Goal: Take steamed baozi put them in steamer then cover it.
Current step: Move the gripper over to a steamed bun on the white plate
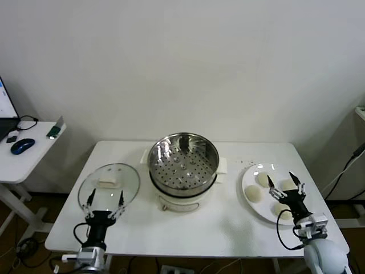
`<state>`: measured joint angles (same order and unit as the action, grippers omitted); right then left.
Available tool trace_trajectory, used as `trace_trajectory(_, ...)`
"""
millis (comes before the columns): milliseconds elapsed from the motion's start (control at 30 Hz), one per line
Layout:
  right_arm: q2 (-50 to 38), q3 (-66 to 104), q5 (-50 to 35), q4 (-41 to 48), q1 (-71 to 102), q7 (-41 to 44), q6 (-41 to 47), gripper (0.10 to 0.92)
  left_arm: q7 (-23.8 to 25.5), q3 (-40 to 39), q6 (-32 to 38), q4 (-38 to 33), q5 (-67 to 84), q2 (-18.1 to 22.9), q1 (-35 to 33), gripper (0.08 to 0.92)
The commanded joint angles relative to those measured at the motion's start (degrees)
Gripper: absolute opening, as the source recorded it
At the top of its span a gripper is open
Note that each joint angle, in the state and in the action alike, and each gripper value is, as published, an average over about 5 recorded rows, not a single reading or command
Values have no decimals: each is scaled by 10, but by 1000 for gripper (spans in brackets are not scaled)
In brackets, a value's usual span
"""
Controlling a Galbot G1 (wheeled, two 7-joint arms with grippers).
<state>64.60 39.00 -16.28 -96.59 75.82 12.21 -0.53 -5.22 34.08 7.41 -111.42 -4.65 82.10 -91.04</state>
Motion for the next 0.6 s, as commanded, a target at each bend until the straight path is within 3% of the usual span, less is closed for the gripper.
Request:
trace_trajectory(33, -93, -16, 49, 25, -45, 100, 70, 823, -4, 0, -7, 1, -7, -4, 0, 823)
trace_trajectory(333, -302, -173, 138, 146, -233, 381, 104, 823, -5, 1, -14, -4, -16, -20, -1, 823)
trace_trajectory(600, -353, -486, 246, 283, -536, 485, 53, 823, -33, 0, -33, 9, -22, -17, 12, 823)
